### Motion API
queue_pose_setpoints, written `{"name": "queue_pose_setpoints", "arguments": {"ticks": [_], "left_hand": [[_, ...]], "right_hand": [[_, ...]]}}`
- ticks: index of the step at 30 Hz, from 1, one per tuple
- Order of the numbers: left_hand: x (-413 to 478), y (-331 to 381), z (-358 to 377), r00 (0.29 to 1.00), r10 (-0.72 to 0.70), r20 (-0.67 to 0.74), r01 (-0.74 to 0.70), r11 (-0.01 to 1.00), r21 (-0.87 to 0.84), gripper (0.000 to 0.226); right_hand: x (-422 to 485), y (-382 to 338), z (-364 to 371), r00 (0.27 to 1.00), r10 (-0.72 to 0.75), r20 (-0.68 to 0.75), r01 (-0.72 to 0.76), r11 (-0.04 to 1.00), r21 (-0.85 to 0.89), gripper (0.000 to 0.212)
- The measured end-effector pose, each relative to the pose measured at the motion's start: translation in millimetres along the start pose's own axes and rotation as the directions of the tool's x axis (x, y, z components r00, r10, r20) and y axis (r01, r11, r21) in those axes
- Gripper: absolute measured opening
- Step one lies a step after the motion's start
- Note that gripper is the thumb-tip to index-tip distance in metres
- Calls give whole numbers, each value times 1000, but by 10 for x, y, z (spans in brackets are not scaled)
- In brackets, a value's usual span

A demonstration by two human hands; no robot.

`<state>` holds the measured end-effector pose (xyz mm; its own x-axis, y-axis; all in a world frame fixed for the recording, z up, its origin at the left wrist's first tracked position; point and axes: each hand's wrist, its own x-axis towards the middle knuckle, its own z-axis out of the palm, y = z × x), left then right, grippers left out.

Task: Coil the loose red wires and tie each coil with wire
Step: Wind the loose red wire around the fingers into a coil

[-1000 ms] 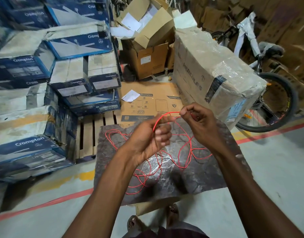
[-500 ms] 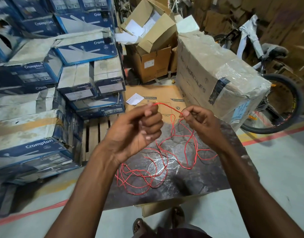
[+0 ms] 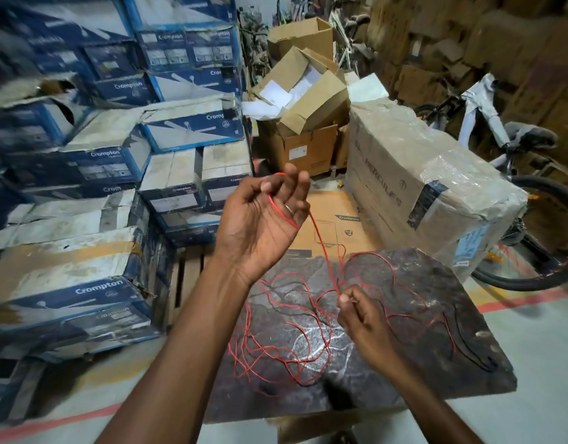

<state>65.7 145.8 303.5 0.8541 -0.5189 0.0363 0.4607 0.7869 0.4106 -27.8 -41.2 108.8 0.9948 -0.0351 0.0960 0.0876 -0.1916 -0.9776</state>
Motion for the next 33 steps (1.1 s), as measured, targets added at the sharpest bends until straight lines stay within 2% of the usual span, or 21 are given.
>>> {"name": "queue_pose_setpoints", "arguments": {"ticks": [4,6,10,12,13,16,18,20,23,26,29,31,33], "left_hand": [[49,90,-18,999,26,26,-25,999,-48,17],[85,118,-36,999,49,19,-49,999,-22,20],[178,118,-119,991,125,-50,-112,970,217,21],[234,88,-174,984,160,-84,-116,916,385,27],[255,71,-208,979,181,-97,-114,873,475,29],[244,-11,-339,976,197,-94,-54,637,769,30],[177,-86,-414,992,104,-71,14,472,882,28],[95,-170,-423,998,-27,-61,66,376,924,28],[-32,-279,-346,977,-209,-34,99,306,947,38],[-145,-315,-264,925,-379,19,128,358,925,46],[-237,-306,-177,857,-488,163,154,546,824,46],[-292,-323,-125,849,-455,268,172,717,676,47],[-332,-323,-89,876,-358,322,171,856,487,48]], "right_hand": [[-174,-179,-95,994,-43,96,60,980,-191,40],[-260,-378,-176,982,-69,177,121,946,-301,37],[-342,-899,-358,909,-68,411,259,866,-427,14],[-339,-1147,-440,868,-29,495,241,897,-371,7],[-328,-1254,-471,857,-32,514,221,924,-312,15],[-244,-1476,-568,877,-128,463,240,951,-193,31],[-134,-1602,-654,890,-235,390,326,927,-185,28],[21,-1671,-749,889,-337,310,397,904,-156,23],[292,-1785,-831,874,-445,195,478,859,-183,15],[580,-1857,-831,848,-529,22,512,809,-289,3],[803,-1849,-758,829,-534,-164,494,838,-230,7],[906,-1791,-695,830,-508,-231,481,861,-166,8],[975,-1674,-633,836,-482,-264,460,876,-143,6]]}}
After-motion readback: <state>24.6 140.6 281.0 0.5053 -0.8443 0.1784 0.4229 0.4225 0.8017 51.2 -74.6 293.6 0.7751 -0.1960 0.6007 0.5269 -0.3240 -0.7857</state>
